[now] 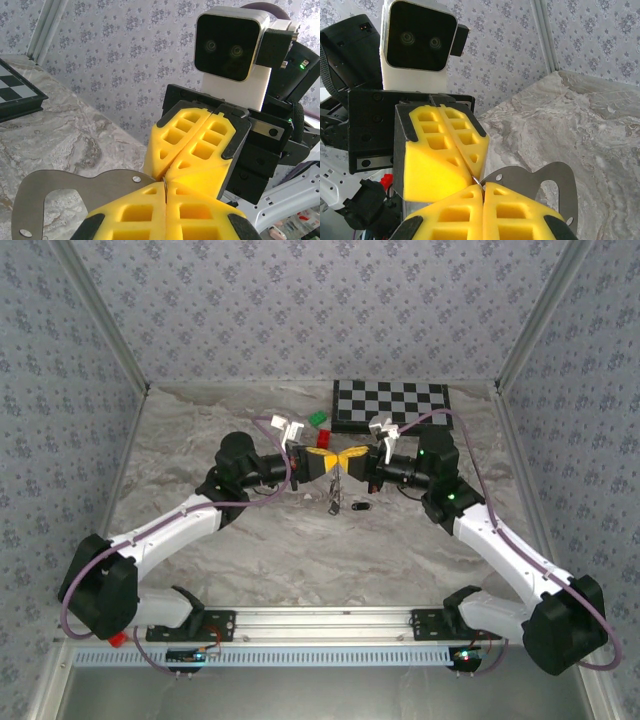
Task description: Put the keys on the keyring
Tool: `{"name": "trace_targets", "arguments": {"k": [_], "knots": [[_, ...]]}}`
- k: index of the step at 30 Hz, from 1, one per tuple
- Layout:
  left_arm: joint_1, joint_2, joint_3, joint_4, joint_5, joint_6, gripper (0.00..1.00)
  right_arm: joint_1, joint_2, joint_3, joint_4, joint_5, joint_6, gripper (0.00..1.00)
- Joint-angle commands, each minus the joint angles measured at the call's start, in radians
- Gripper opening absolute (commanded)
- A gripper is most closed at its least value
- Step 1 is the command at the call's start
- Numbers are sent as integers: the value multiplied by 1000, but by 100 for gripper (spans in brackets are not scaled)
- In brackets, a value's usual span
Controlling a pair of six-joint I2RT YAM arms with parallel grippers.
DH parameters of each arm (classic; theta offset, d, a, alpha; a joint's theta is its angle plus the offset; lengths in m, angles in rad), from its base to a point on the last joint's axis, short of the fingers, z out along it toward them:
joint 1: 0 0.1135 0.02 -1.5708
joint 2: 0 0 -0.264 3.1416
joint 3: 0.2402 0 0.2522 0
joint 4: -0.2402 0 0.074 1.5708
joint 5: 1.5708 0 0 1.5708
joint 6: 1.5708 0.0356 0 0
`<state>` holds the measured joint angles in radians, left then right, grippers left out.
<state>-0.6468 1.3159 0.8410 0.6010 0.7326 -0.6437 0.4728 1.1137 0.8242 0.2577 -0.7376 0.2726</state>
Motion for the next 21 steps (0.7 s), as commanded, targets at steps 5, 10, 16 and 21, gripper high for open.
{"name": "trace_targets", "arguments": {"k": [5,10,16,21], "knots": [[-10,-41,19,56,52,-2,12,-22,-1,9,40,17,35,0],[-11,-49,8,71,44,-10,20,-23,3,3,59,14,50,0],[-13,-40,2,101,41,-26,22,-23,1,-8,85,18,72,0],[-15,-30,-6,128,37,-36,18,-25,0,-18,103,24,85,0]]}}
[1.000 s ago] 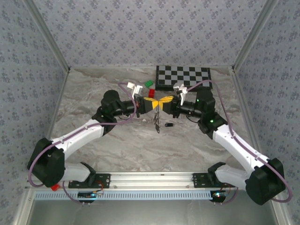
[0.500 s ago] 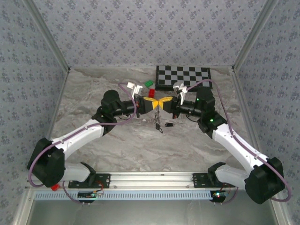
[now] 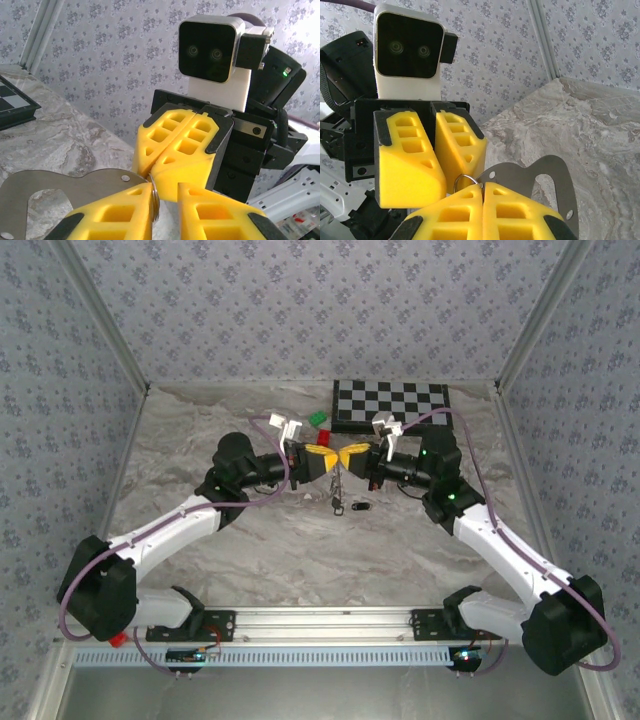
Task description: Put the keys on the keyring
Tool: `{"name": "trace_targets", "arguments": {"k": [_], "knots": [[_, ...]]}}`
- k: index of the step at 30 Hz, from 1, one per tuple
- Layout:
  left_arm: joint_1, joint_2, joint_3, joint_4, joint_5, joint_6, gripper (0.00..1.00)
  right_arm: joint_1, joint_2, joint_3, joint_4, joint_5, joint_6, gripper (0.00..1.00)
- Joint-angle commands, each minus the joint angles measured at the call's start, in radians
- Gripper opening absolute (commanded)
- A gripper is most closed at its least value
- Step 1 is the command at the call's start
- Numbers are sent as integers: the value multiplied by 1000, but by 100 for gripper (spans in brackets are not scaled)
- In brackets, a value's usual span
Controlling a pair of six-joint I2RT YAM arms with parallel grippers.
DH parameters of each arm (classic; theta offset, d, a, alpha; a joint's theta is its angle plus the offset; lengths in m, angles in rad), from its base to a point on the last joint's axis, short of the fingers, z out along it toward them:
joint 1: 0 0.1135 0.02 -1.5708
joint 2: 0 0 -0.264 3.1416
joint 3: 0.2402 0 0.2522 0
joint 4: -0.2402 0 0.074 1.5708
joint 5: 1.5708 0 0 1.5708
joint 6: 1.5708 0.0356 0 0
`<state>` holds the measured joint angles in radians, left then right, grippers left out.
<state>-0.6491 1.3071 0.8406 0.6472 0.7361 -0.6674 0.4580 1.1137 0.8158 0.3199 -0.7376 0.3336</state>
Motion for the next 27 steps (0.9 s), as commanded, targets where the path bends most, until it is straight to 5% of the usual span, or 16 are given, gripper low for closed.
{"name": "trace_targets", "arguments": {"k": [1,7,14,21,27], "knots": [[-13,-22,-6,85,31,-12,17,-12,0,-9,41,24,25,0],[-17,-23,-9,90,18,-9,15,-14,1,-13,53,23,32,0],[-24,-30,-13,72,-24,14,0,-10,2,-17,65,11,41,0],[-23,-45,-4,20,-49,55,0,-13,-21,-30,48,24,35,0],[-20,-55,1,-21,-52,86,0,-41,-79,-53,12,82,27,33]]}}
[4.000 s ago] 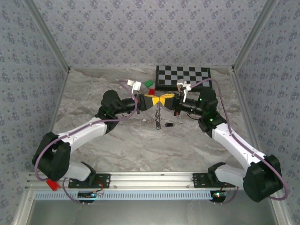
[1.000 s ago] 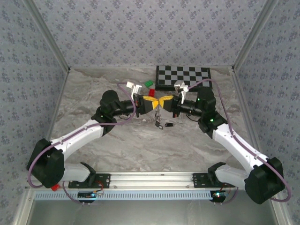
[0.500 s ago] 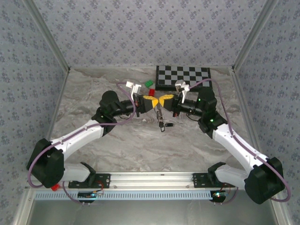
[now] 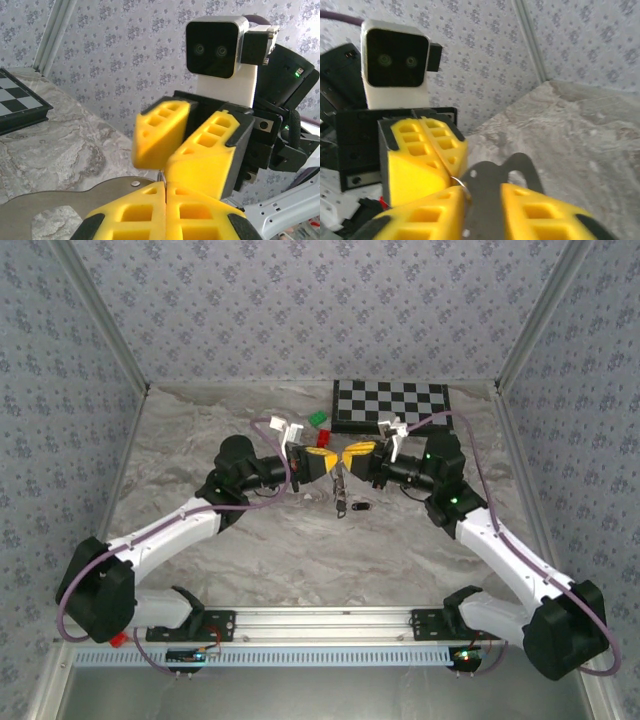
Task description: Put the keys on the keyring
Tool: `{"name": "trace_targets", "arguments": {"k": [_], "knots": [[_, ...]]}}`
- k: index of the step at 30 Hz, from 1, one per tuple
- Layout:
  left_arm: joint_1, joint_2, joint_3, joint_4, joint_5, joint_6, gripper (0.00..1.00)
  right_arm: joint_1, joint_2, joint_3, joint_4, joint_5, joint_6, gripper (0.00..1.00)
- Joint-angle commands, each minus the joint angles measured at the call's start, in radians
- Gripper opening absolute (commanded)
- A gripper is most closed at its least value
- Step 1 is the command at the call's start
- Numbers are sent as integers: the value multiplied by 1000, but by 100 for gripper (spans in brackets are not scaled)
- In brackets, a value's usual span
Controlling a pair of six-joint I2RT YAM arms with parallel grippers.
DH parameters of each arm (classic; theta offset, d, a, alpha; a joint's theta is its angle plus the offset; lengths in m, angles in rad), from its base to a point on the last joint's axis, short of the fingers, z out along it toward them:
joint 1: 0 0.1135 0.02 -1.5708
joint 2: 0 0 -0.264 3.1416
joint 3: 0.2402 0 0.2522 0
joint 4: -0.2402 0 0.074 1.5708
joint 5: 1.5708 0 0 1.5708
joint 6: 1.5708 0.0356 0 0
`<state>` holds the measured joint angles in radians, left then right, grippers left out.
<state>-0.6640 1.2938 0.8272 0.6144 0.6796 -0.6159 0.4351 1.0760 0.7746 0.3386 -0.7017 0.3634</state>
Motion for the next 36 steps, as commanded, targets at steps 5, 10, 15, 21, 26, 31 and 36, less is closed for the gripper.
{"name": "trace_targets", "arguments": {"k": [5,10,15,21,26,31,36], "knots": [[-5,-44,12,9,5,44,0,-44,-91,-36,-37,85,-12,46],[-4,-42,17,8,20,46,0,-47,-98,-40,-42,69,-22,40],[-5,-25,33,6,63,41,0,-44,-60,-33,43,-60,17,37],[7,-18,66,-60,118,80,0,-42,1,11,46,-193,36,29],[20,-17,77,-72,143,80,0,-42,16,14,39,-224,24,27],[22,-4,86,-76,152,73,0,-29,24,27,18,-246,3,28],[24,1,88,-74,157,70,0,-29,4,19,-6,-167,-22,32]]}}
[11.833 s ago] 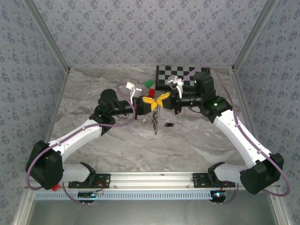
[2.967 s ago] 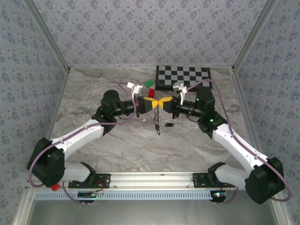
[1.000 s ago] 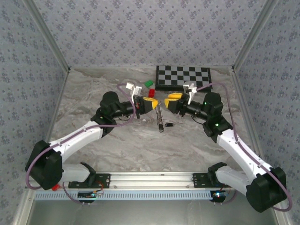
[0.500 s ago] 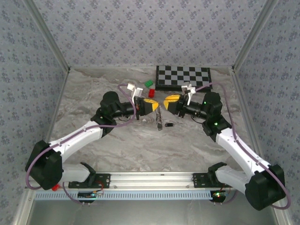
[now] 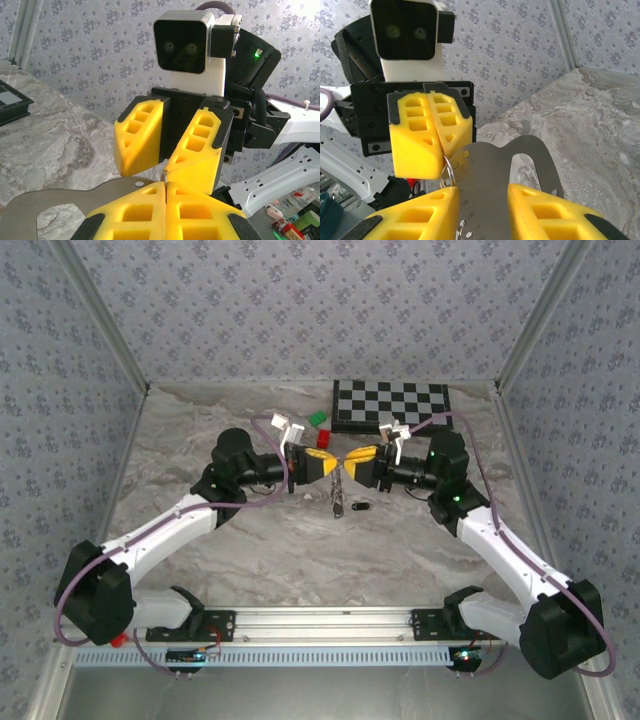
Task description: Put the keys on the keyring
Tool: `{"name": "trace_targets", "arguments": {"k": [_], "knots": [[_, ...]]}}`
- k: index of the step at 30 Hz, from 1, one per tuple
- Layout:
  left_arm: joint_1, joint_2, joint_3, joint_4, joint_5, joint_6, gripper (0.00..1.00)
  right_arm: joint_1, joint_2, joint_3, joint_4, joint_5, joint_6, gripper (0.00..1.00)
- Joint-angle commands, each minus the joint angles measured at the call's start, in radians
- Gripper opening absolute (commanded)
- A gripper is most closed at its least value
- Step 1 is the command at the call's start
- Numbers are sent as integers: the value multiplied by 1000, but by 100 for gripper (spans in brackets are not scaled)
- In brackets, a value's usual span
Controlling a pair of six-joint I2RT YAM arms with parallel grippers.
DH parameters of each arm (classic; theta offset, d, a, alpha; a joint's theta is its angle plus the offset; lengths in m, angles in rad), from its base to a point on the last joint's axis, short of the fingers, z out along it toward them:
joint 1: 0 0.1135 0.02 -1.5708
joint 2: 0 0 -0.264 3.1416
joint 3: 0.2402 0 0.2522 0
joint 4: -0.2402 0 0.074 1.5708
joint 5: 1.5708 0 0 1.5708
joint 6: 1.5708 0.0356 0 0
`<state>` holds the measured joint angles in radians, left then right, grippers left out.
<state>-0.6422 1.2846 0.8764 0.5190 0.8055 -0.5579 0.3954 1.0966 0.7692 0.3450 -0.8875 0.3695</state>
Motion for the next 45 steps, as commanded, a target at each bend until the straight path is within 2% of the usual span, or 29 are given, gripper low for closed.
{"name": "trace_targets", "arguments": {"k": [1,13,18,26,32,33,41,45], "knots": [[2,10,39,19,33,13,0,11,-25,19,-12,31,-34,32],[12,5,57,-37,55,42,0,65,-45,75,-164,54,-166,35],[12,2,55,-32,59,36,0,75,-29,93,-186,60,-180,22],[12,4,54,-31,71,36,0,76,-30,92,-186,84,-184,16],[11,8,53,-28,77,33,0,81,-36,86,-172,111,-187,6],[10,9,53,-28,77,33,0,80,-35,85,-173,112,-189,1],[9,15,47,-10,69,19,0,86,-32,67,-129,110,-159,0],[4,29,37,39,63,-12,11,86,-27,51,-77,102,-119,0]]}}
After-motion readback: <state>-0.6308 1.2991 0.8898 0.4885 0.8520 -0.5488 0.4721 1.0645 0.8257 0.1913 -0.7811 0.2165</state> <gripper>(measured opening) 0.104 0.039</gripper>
